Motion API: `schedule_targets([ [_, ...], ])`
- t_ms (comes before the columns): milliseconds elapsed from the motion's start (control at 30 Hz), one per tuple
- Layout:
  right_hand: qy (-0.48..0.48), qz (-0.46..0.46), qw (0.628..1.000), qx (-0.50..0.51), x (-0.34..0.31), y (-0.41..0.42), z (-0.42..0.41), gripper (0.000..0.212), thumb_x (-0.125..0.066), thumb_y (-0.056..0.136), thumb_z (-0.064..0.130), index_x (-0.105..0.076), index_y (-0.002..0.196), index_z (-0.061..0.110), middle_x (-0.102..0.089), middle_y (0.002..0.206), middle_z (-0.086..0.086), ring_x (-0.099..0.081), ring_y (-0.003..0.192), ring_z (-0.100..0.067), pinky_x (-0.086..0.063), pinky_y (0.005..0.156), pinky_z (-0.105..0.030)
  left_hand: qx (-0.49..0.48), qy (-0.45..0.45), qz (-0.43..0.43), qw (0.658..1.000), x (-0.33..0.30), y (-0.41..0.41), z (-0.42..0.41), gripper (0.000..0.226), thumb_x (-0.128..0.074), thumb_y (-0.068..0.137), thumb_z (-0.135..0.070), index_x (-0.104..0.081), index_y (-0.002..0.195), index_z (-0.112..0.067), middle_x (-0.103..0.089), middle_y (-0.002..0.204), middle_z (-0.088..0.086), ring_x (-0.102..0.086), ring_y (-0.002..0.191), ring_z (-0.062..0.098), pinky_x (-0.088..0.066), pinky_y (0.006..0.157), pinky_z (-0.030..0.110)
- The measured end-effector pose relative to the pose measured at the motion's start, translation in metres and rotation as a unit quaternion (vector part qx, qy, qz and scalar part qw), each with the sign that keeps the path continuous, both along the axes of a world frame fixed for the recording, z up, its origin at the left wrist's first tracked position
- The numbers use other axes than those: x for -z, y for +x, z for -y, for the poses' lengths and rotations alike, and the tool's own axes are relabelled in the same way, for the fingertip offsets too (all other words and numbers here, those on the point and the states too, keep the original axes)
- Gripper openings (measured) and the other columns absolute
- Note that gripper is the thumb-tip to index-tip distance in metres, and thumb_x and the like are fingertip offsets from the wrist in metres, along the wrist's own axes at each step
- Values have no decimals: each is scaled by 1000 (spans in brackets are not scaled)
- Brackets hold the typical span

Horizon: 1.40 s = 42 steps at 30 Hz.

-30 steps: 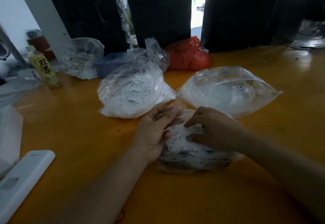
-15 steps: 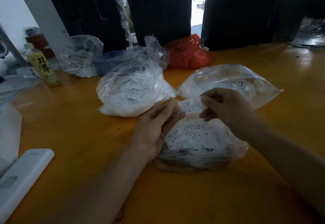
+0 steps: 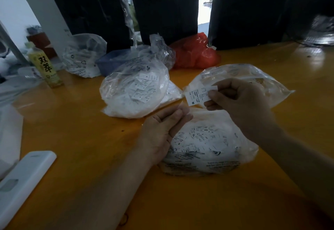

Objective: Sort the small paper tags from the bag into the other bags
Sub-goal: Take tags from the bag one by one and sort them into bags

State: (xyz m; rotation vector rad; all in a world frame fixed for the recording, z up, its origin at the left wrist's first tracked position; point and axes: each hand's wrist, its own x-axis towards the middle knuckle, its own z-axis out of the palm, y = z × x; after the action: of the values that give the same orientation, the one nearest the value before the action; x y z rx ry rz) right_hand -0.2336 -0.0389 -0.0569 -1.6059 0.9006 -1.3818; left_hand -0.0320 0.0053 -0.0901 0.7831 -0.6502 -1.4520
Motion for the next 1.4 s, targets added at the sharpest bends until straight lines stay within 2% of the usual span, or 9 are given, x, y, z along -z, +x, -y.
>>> schedule_targets([
  [233, -40, -58, 996, 45, 5, 1, 1, 13, -72, 94, 15, -68, 93, 27, -78, 81, 7, -77, 74, -13, -62, 73, -25, 0, -5, 0, 1000, 0, -1, -1, 21, -71, 77, 1, -82, 96, -1, -77, 106, 23, -77, 99, 34, -64, 82, 28],
  [367, -50, -49, 996, 59, 3, 0, 0, 13, -72, 94, 15, -68, 94, 28, -77, 81, 8, -76, 74, -12, -61, 71, -21, 2, -6, -2, 1000, 0, -1, -1, 23, -71, 77, 2, -81, 97, 0, -77, 106, 23, -77, 100, 34, -63, 85, 29],
  [500, -40, -81, 995, 46, 4, 1, 0, 12, -71, 94, 14, -68, 92, 25, -77, 79, 8, -76, 71, -11, -60, 70, -19, -1, -2, -5, 1000, 0, -1, -1, 21, -72, 78, 1, -81, 97, 0, -77, 110, 24, -77, 101, 34, -63, 80, 26],
  [633, -64, -156, 984, 60, 6, 3, -2, 11, -73, 93, 19, -69, 92, 30, -75, 80, 16, -73, 70, -2, -57, 70, -14, 1, -11, 8, 1000, 0, -2, -2, 33, -73, 80, -5, -75, 112, 4, -75, 115, 25, -76, 104, 33, -63, 86, 29],
  [767, -68, -194, 977, 59, 6, 5, -5, 7, -72, 93, 24, -71, 95, 31, -74, 79, 19, -72, 71, 1, -55, 70, -12, -3, -23, 76, 997, 0, -5, -5, 43, -75, 82, -18, -71, 120, 0, -77, 114, 19, -77, 102, 27, -62, 77, 22],
  [1033, -37, -190, 980, 39, 3, 2, -4, 6, -73, 92, 20, -71, 98, 24, -75, 79, 14, -72, 69, -2, -57, 69, -14, -22, 1, 80, 997, -1, -4, -5, 30, -77, 80, -19, -78, 107, -6, -79, 108, 16, -78, 96, 23, -62, 70, 22],
  [1200, -7, -202, 979, 12, 8, 9, -10, 15, -74, 92, 29, -63, 101, 31, -76, 76, 15, -72, 66, -2, -55, 62, -16, -7, 3, 94, 995, -1, -6, -6, 16, -78, 76, -20, -85, 89, -15, -81, 97, 12, -79, 87, 18, -61, 65, 20],
  [1300, -6, -188, 981, 44, 9, 10, -10, 8, -73, 93, 26, -66, 96, 30, -75, 77, 17, -72, 66, -2, -55, 60, -18, -12, 4, 93, 996, -1, -6, -6, 16, -77, 78, -21, -85, 91, -15, -81, 99, 11, -79, 90, 19, -61, 64, 21],
  [1400, -12, -191, 981, 36, 11, 12, -13, 3, -72, 94, 25, -70, 96, 28, -74, 78, 16, -72, 67, -2, -56, 63, -15, -20, 6, 93, 995, -2, -6, -7, 20, -78, 80, -22, -84, 96, -14, -80, 105, 13, -78, 95, 21, -62, 64, 22],
])
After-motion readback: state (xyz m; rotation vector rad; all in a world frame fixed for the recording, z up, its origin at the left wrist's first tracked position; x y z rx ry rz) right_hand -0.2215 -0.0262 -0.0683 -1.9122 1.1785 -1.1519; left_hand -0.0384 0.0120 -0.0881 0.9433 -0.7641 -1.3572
